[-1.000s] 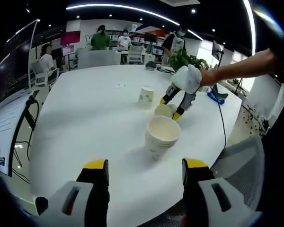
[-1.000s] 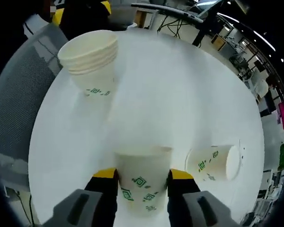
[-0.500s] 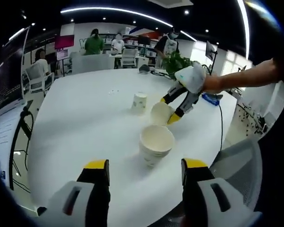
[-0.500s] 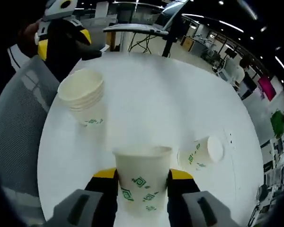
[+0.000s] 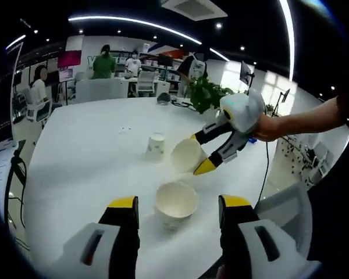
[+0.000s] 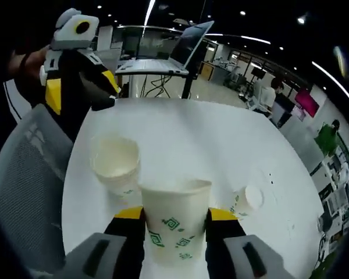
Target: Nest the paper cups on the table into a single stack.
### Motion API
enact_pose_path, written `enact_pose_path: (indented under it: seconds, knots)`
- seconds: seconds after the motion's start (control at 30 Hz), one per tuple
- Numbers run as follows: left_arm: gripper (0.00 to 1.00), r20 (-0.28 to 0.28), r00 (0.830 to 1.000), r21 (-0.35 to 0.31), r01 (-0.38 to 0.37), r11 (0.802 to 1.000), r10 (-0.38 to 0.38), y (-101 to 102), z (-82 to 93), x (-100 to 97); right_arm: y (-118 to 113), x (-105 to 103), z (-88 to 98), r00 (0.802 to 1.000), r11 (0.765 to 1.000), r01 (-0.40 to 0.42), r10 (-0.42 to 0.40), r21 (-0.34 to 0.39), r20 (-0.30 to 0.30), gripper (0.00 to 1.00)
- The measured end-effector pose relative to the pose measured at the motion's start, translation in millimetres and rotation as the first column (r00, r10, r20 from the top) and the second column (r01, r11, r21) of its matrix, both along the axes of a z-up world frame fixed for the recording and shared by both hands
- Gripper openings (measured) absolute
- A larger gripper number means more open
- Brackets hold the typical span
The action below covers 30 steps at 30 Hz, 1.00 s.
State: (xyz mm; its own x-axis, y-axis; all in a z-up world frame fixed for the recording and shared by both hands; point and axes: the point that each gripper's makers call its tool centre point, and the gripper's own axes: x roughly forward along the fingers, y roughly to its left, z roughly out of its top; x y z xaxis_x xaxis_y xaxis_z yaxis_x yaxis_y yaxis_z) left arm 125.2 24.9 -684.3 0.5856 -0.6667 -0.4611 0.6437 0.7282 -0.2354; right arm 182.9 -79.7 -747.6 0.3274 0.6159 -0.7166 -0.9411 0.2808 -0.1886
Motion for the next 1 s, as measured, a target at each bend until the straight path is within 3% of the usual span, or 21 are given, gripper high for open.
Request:
enact_pose_path:
  seconds: [0.53,0.7,1.0]
  knots:
    - [0.47,0.03,0.997,-0.037,0.069,0.997,-0.068,-34.4,28.5,9.8,34.3,-24.6,26.9,0.999,0.996,-0.021,0.018,0.081,0.04,0.39]
    - [0.4,0.017,0.995,-0.067,0.101,0.993,-0.1,-46.0,35.1,9.2,43.4,-29.9,33.4,0.998,0.995,-0.031,0.026,0.1,0.053,0.39]
    - [0.36,-0.023,0.991,-0.07,0.127,0.989,-0.129,-62.1,33.9,12.6,60.2,-37.2,47.8,0.995,0.991,-0.047,0.035,0.129,0.093,0.39]
